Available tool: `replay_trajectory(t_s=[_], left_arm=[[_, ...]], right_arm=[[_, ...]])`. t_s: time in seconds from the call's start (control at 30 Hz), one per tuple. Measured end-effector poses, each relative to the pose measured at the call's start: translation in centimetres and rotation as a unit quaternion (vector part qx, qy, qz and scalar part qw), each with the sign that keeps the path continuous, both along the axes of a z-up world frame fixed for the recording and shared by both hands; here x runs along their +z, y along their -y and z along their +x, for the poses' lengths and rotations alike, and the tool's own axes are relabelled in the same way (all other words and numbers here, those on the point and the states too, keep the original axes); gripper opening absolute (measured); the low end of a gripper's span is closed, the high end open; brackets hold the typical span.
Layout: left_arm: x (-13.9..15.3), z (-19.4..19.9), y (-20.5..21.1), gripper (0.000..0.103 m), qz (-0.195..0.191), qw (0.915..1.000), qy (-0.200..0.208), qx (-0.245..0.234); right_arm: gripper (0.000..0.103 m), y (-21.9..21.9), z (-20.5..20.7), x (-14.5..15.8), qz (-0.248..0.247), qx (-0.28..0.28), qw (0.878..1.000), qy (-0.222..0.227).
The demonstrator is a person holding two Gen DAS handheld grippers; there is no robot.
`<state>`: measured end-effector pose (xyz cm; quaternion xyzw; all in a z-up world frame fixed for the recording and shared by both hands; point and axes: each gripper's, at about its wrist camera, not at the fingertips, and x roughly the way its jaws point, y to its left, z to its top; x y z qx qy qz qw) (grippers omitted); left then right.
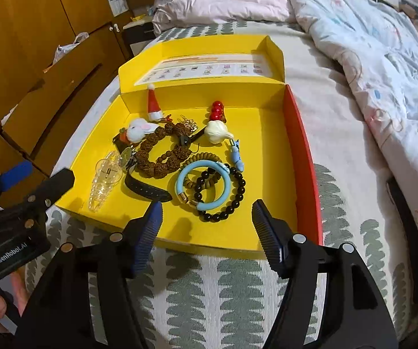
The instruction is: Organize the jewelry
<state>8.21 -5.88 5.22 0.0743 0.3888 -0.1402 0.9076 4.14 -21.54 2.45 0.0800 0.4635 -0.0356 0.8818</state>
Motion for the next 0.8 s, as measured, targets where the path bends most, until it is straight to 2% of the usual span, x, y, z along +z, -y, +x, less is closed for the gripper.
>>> replay_trajectory(t_s=[0.2,0.4,0.5,0.6,0.73,0.8], left_arm=[[1.0,-0.9,-0.4,0.097,0.005,0.9996,0.027,-0.003],[1.1,-1.3,-1.0,0.097,0.005,0.9995,0.032,0.001],[1.1,-1.7,-1.0,0.097,0.018,0.9989,0.042,0.007],[1.1,-2.1,-1.0,0.097,0.027,0.9984,0.049,0.008],[1.2,-2.4,-1.4,0.097,0.015,0.9989,0.043,0.01],[1.3,-2.5,-1.4,0.097,0.012,0.9988,0.045,0.011]], right_arm=[[0.067,-0.9,-0.9,-0.2,-0.008,-0.002,1.0,0.0],[0.067,-1.7,-1.7,-0.4,-0.018,0.003,1.0,0.0],[0.075,-2.2,-2.1,-0.8,-0.031,0.001,1.0,0.002],[0.078,-2.7,-2.6,-1.0,-0.04,0.004,0.999,0.012],[0.078,-3.1,-3.1,-1.0,-0.038,0.004,0.999,0.017],[0.082,-3.3,-3.2,-1.0,-0.04,0.003,0.999,0.019]])
